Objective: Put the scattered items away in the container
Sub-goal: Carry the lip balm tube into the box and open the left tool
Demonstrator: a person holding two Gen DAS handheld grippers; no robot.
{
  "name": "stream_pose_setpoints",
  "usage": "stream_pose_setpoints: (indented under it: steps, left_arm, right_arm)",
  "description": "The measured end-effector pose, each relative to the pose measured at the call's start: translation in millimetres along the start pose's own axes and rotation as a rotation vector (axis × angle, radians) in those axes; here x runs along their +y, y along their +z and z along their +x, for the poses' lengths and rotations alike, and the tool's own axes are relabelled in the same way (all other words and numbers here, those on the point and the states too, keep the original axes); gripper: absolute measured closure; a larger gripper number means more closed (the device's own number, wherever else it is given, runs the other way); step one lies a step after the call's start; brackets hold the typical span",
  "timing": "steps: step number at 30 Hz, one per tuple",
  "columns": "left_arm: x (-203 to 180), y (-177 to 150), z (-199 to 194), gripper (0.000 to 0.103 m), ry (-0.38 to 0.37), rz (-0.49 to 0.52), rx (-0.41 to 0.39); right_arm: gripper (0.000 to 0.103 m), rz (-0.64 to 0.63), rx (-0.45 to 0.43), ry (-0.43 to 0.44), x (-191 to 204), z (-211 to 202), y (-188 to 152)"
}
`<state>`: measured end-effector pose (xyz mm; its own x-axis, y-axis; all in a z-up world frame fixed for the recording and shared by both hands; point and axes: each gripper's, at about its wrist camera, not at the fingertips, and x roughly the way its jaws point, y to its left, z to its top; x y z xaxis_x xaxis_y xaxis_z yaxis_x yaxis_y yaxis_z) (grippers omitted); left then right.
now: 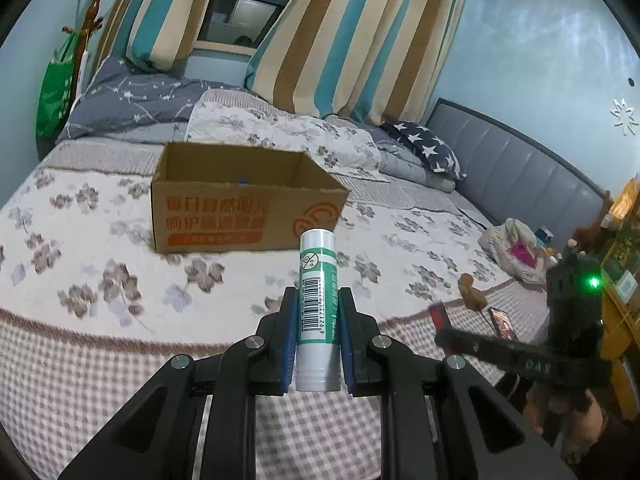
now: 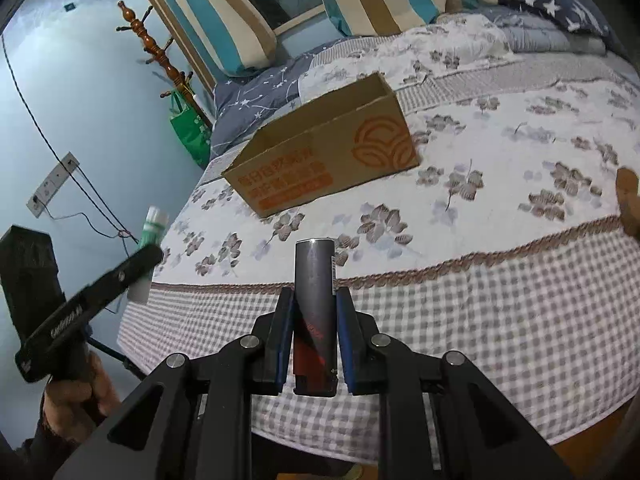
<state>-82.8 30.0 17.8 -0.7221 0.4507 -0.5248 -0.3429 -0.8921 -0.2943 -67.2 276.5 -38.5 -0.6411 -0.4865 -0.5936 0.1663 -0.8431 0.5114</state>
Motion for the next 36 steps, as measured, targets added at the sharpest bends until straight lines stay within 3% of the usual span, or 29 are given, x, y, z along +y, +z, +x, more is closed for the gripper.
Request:
stream_pose_setpoints:
  steps: [6, 9, 12, 15, 18, 21, 24, 33, 36]
  left_arm:
    - [3.7, 84.2, 24.5, 0.085, 0.019, 0.093, -0.11]
    - [7.3, 134.1, 58.6, 0.085, 0.068, 0.168, -0.131]
    - [27.2, 176.8, 117.5, 0.085, 0.117, 0.166, -0.073]
    - [56.0, 198.2, 180.4, 0.086, 0.161, 0.1, 0.037]
    - [82.5, 202.1, 232.3, 0.085, 0.223, 0.029, 0.136]
    - [103.6, 195.4, 281.2, 0.085, 0.328, 0.024, 0.268]
    - [118.7, 181.4, 310.2, 0.085, 0.373, 0.005, 0.358]
    - [137.4, 161.1, 327.4, 0.085, 0.354, -0.078, 0.41]
    - [138.2, 160.3, 324.5, 0.08, 0.356, -0.078, 0.41]
  right_arm:
    - [0.0, 0.027, 0.009, 0.03, -9.0, 6.4, 0.7]
    - [0.0, 0.041, 0.022, 0.042, -14.5, 12.2, -0.1]
    - [0.0, 0.051, 0.031, 0.051, -17.6, 16.1, -1.9]
    - [0.0, 0.055, 0.038, 0.054, -20.5, 18.2, -3.4]
    - [0.0, 0.057, 0.048, 0.051, -23.5, 20.6, -5.0]
    - [0.0, 0.066, 0.061, 0.052, -27.0, 24.4, -6.2]
    - [0.0, 0.069, 0.069, 0.052, -28.1, 27.6, -7.0]
    - [0.0, 0.072, 0.09, 0.057, -27.6, 34.0, -9.1]
    - [0.0, 0.071, 0.094, 0.056, -26.1, 35.1, -8.6]
